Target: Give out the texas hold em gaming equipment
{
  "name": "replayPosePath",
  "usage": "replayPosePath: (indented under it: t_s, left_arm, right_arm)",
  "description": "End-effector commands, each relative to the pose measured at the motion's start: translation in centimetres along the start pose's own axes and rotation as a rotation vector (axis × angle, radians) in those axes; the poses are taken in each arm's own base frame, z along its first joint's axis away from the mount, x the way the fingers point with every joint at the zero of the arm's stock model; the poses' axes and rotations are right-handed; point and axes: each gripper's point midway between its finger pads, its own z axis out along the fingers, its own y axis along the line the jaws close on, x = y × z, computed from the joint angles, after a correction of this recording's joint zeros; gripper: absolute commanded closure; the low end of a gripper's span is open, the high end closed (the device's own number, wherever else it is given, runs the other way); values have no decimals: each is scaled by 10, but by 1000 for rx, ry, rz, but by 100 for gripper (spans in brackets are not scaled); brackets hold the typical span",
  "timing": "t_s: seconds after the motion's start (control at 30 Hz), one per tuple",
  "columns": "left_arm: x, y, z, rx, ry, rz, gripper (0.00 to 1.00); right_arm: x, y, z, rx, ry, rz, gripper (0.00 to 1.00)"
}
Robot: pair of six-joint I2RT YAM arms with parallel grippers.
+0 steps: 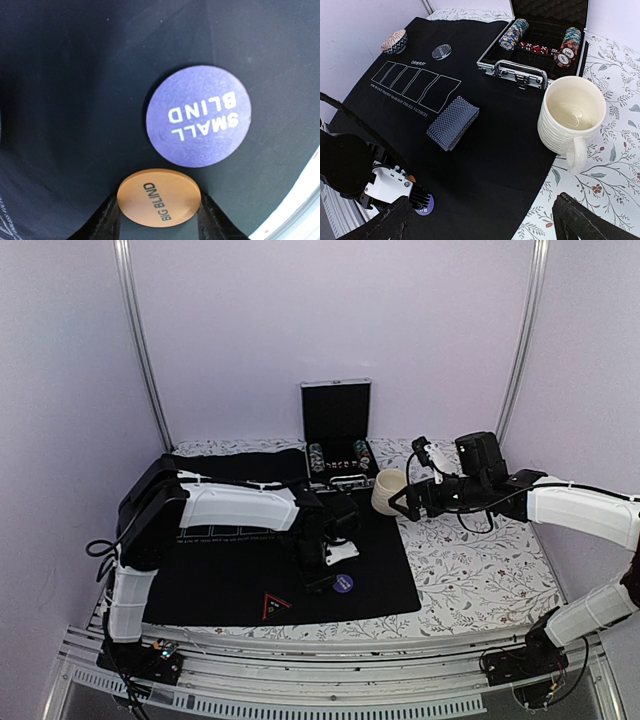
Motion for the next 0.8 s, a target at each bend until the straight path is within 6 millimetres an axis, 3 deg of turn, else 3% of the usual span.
replayPosePath:
  t_s: [0.0,0.4,0.63,0.77]
  left_arm:
    - [6,3,9,-4,12,3,50]
    - [0,19,-15,-47,-67,-45,52]
    - [12,37,-25,-62,-73,-95,52]
    - [31,57,-31,-74,-72,-176,52]
  right_arm:
    - [-4,3,-3,0,-3,-7,1]
    - [-4,2,-3,8,0,-7,1]
    - [-3,2,-3,8,4,-6,1]
    - [-2,2,-4,8,5,-6,1]
